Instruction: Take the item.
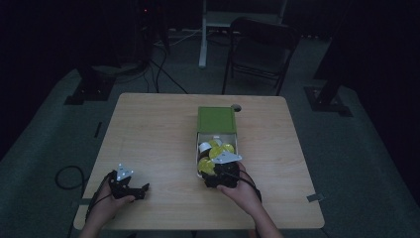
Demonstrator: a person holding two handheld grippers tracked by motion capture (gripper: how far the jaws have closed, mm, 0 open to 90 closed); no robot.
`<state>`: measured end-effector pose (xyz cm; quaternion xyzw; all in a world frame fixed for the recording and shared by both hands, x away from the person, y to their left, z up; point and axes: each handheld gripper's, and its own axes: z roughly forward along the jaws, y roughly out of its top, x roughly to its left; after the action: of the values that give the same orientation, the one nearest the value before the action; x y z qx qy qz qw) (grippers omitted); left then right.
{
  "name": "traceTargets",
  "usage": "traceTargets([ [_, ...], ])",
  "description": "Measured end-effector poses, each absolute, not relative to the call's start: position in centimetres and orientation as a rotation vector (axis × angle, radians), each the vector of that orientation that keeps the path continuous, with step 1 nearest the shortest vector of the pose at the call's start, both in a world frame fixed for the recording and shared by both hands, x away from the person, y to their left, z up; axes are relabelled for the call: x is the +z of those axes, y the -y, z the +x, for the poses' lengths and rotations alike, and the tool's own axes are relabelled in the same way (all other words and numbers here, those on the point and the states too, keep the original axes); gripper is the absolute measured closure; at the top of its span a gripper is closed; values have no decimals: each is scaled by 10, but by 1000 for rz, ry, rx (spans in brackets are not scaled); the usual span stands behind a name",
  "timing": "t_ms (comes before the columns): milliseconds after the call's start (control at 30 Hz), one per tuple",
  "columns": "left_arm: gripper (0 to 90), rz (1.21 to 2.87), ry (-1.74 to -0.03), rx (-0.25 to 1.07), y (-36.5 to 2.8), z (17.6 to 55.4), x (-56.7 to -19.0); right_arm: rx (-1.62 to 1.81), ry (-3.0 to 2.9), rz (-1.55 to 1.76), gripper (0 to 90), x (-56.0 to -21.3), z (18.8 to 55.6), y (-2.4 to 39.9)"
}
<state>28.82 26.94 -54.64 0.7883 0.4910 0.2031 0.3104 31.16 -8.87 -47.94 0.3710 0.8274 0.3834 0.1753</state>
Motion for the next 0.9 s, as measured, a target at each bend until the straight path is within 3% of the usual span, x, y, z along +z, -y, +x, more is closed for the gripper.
traceTargets([
  [200,31,2081,-1297,536,-269,288,-546,1048,-2353,1043,264,-486,315,81],
  [600,31,2081,-1297,536,-269,288,-546,1058,-2375,1089,495,-493,321,85],
  [900,31,2082,-1297,536,-269,288,-546,1074,-2373,1056,537,-494,321,84],
])
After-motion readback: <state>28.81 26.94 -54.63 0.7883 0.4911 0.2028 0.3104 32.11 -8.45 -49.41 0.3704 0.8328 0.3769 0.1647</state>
